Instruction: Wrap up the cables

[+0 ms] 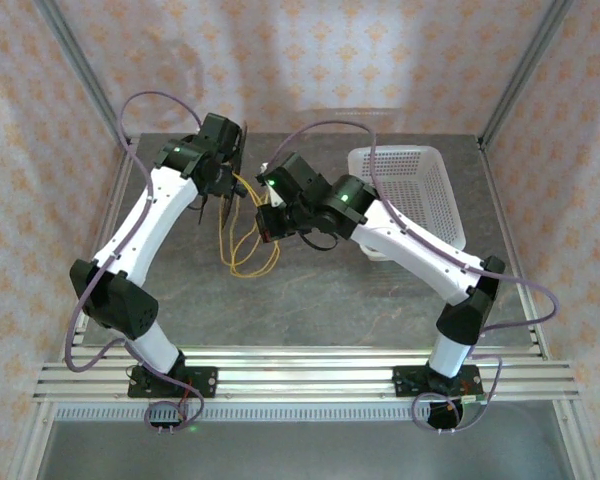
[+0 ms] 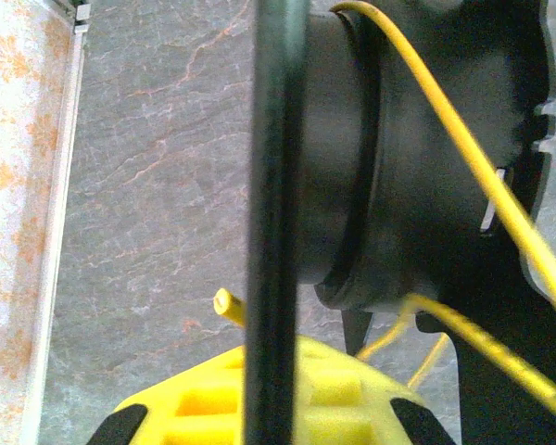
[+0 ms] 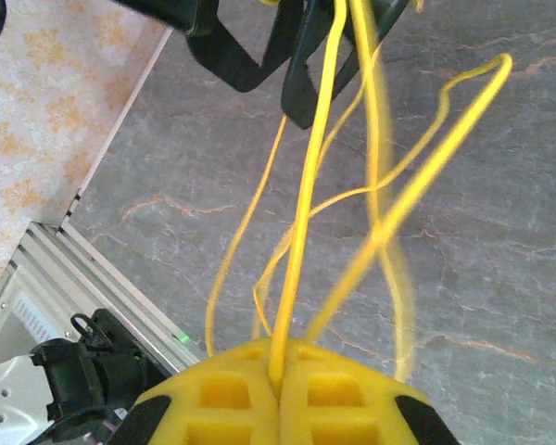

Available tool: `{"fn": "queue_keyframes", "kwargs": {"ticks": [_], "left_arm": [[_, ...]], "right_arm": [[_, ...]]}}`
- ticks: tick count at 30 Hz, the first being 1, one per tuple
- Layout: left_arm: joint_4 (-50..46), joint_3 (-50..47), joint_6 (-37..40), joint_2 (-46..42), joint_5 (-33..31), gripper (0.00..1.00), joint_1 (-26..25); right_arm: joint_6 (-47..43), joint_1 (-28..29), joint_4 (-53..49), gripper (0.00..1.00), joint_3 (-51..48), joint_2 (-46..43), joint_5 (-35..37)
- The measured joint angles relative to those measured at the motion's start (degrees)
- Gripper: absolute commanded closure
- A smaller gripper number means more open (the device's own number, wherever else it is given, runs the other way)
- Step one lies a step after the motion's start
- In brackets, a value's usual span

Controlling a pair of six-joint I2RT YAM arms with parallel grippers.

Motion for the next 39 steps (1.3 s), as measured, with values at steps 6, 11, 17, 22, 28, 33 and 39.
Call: {"fn": "queue_keyframes", "kwargs": {"ticks": [6, 11, 17, 22, 28, 33, 39], "left_arm": [[0.8, 3.2, -2.7, 0.0, 1.3, 1.00, 0.2], [1.0, 5.8, -5.0, 0.0, 4.2, 1.00, 0.7], [1.0, 8.4, -8.3, 0.0, 9.4, 1.00, 2.0], [1.0, 9.2, -11.4, 0.0, 15.1, 1.00, 2.7], [-0.2, 11.9, -13.8, 0.0, 20.4, 1.00, 3.8], [-5.1, 18.3, -16.0, 0.0, 26.5, 1.00, 5.8], [-10.3, 23.6, -23.2, 0.8, 31.6, 1.00, 7.7]], "right_arm": [[-0.2, 2.2, 1.9, 1.00, 2.3, 0.5, 0.5], [0.0, 3.5, 3.3, 1.00, 1.2, 0.7, 2.8], [0.8, 3.7, 8.6, 1.00, -8.8, 0.4, 5.8], [0.8, 3.7, 10.9, 1.00, -13.1, 0.1, 8.9], [0.9, 2.2, 15.1, 1.00, -19.9, -3.1, 12.3], [1.0, -0.8, 22.0, 1.00, -27.0, -6.7, 13.4], [0.5, -3.2, 27.8, 1.00, -31.8, -9.9, 13.4]]}}
